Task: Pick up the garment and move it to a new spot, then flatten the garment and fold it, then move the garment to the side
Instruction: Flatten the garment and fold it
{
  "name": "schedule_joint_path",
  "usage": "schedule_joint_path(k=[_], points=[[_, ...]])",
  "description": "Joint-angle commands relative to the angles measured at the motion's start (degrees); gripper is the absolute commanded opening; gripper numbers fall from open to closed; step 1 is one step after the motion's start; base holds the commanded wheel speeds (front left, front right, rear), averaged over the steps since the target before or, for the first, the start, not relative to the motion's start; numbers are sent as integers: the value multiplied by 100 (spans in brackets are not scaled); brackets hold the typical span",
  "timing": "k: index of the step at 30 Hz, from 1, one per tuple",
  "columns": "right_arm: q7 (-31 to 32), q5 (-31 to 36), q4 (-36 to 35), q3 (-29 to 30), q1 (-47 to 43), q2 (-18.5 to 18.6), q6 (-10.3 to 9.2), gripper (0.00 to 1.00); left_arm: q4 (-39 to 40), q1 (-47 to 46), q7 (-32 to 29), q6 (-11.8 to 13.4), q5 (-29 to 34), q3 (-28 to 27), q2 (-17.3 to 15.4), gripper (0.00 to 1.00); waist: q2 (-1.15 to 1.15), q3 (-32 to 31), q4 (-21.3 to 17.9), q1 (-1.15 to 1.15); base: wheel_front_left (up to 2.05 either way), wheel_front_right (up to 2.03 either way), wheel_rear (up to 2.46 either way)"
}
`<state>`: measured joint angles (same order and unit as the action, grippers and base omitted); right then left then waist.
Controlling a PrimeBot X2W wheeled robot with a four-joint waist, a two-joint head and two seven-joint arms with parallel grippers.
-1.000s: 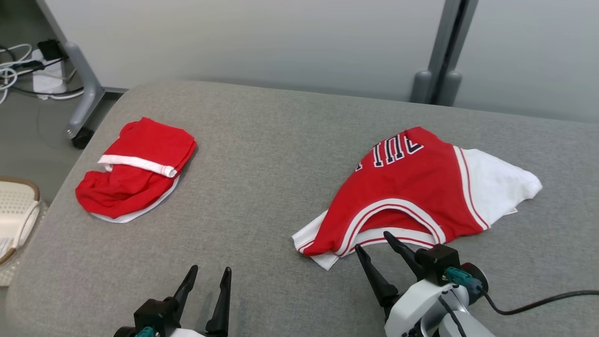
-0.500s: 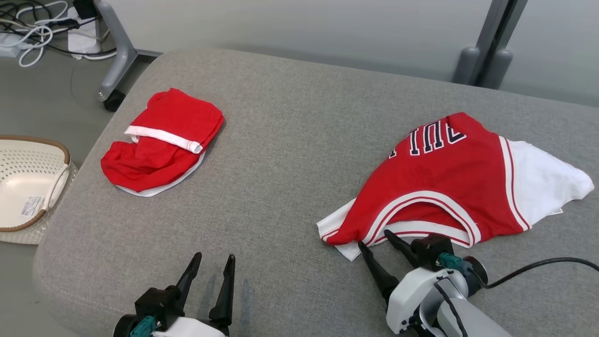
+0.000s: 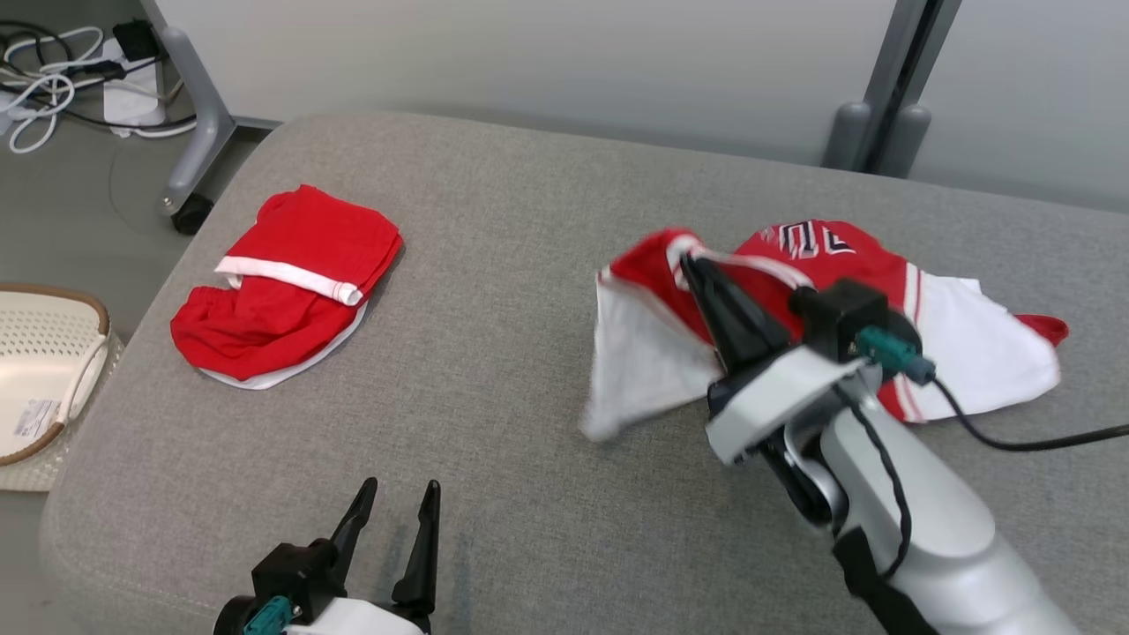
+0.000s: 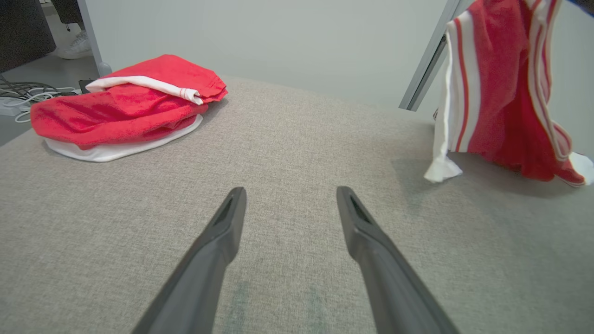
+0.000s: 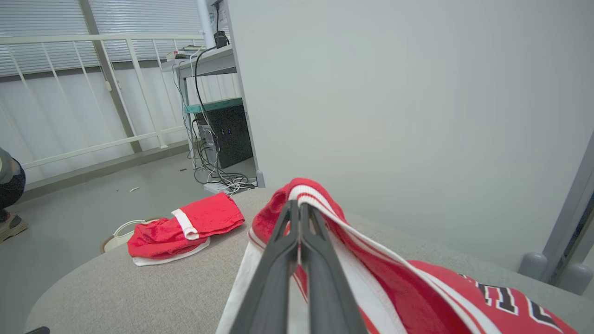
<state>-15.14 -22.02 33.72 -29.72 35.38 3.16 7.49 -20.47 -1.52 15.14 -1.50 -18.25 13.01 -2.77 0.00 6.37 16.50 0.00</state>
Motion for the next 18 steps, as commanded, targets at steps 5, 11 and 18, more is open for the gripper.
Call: schedule_joint_path(k=[5,11,18], points=[[-1,-62,-581,-155,792,-12,0,0,-43,86,1,-33,25,-6,-22,100,0,-224,-60,0,0,0,0],[0,-448,-1530,-12,1515,5,-1,0,-77,164,1,-48,78,-93,-22,100,0,-353,-89,0,0,0,0],[-1,-455,-1267,708,1266,357,-1,0,-22,189,1,-46,105,-176,-17,100,0,-311,-193,0,0,0,0]])
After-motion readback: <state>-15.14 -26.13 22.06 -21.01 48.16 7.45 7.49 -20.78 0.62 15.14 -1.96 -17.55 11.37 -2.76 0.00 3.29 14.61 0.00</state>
